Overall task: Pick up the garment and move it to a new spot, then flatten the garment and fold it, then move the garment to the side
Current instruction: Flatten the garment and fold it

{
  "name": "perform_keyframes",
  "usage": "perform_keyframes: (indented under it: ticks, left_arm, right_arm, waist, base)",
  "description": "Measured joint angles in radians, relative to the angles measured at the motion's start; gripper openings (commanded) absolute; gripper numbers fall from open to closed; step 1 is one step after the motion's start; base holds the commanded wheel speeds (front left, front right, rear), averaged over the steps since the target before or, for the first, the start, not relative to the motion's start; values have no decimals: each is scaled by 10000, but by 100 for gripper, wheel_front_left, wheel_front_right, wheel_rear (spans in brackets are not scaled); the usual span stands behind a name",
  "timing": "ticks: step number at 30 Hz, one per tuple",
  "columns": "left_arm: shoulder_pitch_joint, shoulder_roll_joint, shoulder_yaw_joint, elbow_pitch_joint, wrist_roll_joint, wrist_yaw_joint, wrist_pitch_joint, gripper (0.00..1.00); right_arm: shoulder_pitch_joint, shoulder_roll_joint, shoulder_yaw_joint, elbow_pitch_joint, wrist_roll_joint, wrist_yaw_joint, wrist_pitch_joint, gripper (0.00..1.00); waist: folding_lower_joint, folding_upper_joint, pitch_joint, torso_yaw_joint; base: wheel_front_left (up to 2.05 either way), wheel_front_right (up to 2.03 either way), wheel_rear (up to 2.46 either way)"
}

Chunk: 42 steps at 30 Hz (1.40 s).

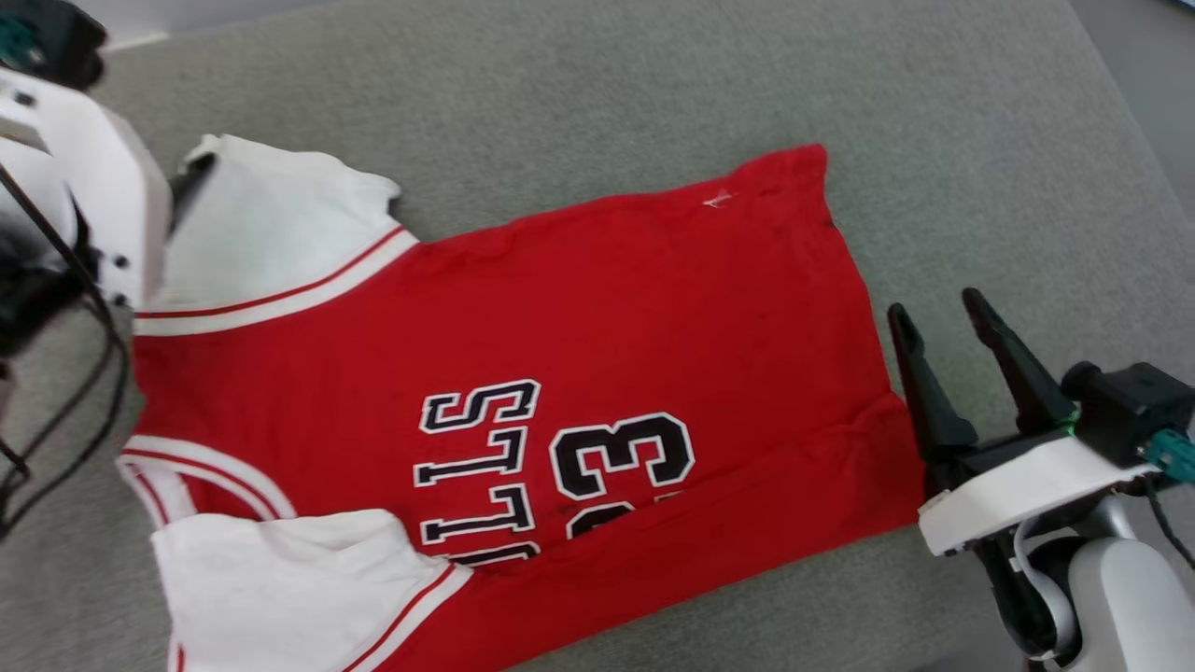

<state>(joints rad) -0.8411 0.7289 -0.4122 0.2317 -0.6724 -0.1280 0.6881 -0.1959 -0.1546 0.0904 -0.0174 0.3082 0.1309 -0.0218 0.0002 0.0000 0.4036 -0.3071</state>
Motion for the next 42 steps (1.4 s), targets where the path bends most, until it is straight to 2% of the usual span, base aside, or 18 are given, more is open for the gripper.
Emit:
perform_keyframes:
  ticks: [4,7,11,18,19,20,26,32,38,42]
  left_arm:
    - [-789,316,-167,736,-267,-2,1409,100]
    - [-1141,560,-215,1093,-276,15,2088,100]
    - [-1552,869,-198,1340,-167,136,2504,100]
    - [-1893,1047,-201,1538,-90,226,2778,100]
    - [-1894,1039,-209,1549,-128,226,2834,65]
    - [-1907,1041,-213,1544,-199,224,2890,0]
    - [-1821,819,-211,1496,-351,215,2535,0]
    - [-1619,470,-75,1254,-420,201,1352,0]
    - [-1230,295,-157,539,-552,77,311,0]
    - [-758,313,-272,-299,-754,46,-257,0]
  right_arm:
    - [-128,127,263,278,35,0,-199,100]
    - [-262,192,426,476,96,0,-362,100]
    - [-359,284,608,688,128,0,-529,100]
    - [-538,328,782,970,169,0,-765,100]
    - [-556,334,790,1009,169,0,-815,100]
    - [-565,339,796,1037,169,0,-832,100]
    - [-686,334,777,1191,98,0,-828,100]
    - [-698,92,608,1187,-8,0,-545,100]
    - [-669,-481,477,955,-8,0,313,100]
    - [-658,-1099,487,761,92,0,1450,100]
  waist:
    - [0,0,495,-463]
    - [0,0,822,-766]
    - [0,0,1216,-1078]
    - [-1,0,1727,-1330]
    - [0,0,1763,-1341]
    - [-2,0,1787,-1344]
    - [-1,0,1684,-1224]
    - [-1,0,1206,-974]
    - [-1,0,641,-489]
    - [-2,0,291,-61]
  base:
    - [0,0,0]
    - [0,0,0]
    - [0,0,0]
    - [0,0,0]
    - [0,0,0]
    - [0,0,0]
    - [0,0,0]
    - [0,0,0]
    - [0,0,0]
    - [0,0,0]
